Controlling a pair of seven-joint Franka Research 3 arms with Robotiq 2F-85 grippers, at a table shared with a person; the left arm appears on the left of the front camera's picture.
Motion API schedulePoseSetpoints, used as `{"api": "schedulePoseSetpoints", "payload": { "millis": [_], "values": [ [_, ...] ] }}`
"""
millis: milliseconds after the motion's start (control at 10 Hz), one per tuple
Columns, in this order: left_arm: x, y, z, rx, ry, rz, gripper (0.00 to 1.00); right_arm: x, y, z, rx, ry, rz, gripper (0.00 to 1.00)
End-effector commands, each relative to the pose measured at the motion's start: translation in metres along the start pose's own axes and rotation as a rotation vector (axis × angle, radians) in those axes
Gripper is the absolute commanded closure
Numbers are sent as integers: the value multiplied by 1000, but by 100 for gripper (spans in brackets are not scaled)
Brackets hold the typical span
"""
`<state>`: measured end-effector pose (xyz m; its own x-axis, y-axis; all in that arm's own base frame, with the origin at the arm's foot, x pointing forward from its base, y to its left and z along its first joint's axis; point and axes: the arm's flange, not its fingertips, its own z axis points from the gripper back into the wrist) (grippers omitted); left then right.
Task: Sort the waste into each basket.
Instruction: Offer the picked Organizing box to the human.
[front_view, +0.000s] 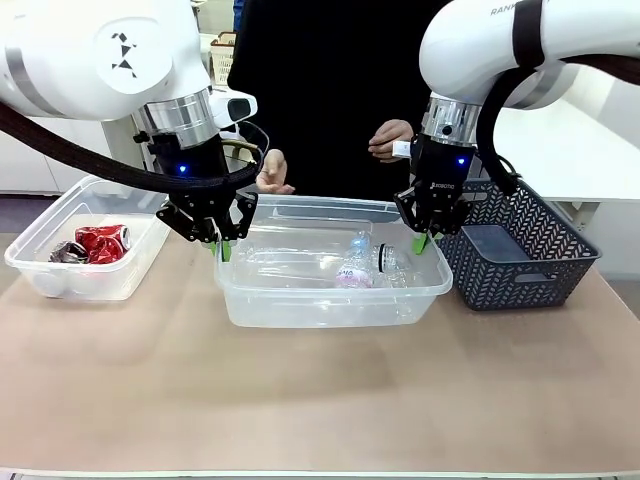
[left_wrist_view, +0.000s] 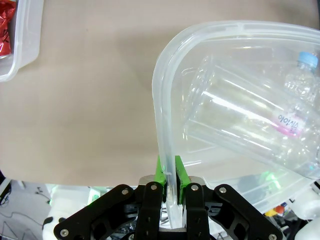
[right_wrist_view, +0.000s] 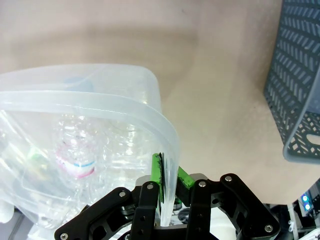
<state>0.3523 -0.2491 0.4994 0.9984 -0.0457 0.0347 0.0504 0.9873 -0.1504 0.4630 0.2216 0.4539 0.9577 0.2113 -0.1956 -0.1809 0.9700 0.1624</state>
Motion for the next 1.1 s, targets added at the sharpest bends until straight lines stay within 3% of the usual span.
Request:
{"api": "schedulePoseSetpoints", "payload": {
  "millis": [0,400,500,700,800,1000],
  "values": [
    [-4,-6,-1,-25,-4,1,92,-3,6,2,2,-10,10,95],
    [0,0,0,0,0,0,92,0,0,0,0,0,0,95],
    [25,-7,4,14,16,-11,92,25,9,11,-60,13,-49,95],
    [96,-12,-9,21,65,-5,92,75,20,37,-33,-59,-44,95],
    [116,-10,-25,-30,123,-57,92,96,16,39,-18,-78,-70,95],
    [132,-5,-57,-44,203,-16,92,113,3,25,51,-24,-50,95]
  ]
}}
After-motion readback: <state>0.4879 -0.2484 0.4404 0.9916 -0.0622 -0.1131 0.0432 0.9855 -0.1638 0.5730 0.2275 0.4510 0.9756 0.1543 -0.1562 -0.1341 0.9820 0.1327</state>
